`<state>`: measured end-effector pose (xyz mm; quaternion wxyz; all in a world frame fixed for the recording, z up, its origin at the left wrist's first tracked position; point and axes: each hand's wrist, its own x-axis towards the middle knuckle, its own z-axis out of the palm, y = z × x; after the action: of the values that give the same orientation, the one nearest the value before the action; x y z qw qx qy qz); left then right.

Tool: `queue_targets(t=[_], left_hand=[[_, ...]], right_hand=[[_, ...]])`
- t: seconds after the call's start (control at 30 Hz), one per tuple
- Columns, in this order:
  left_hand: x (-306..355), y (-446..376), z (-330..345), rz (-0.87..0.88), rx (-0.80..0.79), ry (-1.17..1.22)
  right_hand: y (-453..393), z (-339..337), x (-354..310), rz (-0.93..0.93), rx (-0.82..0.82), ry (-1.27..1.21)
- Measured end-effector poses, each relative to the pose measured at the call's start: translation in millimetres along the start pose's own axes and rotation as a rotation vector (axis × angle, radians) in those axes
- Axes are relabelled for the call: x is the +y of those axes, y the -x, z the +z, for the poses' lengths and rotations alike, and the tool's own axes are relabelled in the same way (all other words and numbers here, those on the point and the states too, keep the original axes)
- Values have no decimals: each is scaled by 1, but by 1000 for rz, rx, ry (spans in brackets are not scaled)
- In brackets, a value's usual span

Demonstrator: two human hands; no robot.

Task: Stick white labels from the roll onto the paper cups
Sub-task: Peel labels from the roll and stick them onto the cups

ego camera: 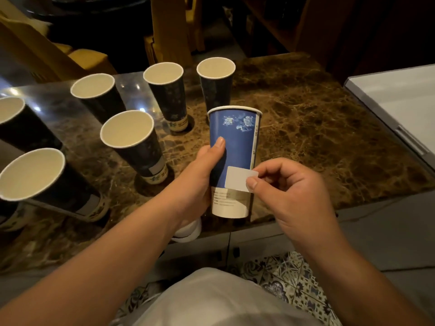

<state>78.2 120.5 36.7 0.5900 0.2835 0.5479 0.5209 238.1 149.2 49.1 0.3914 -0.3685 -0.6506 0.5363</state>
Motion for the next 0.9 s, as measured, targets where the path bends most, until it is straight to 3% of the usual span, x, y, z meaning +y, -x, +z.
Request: queue_targets(t=[0.73, 0.9], left_hand=[[-7, 30, -24, 125, -103, -246], [-5, 33, -25, 135, -149, -228]], right_hand=[[18, 18, 4, -56, 43, 252], [13, 10, 7, 37, 54, 242]])
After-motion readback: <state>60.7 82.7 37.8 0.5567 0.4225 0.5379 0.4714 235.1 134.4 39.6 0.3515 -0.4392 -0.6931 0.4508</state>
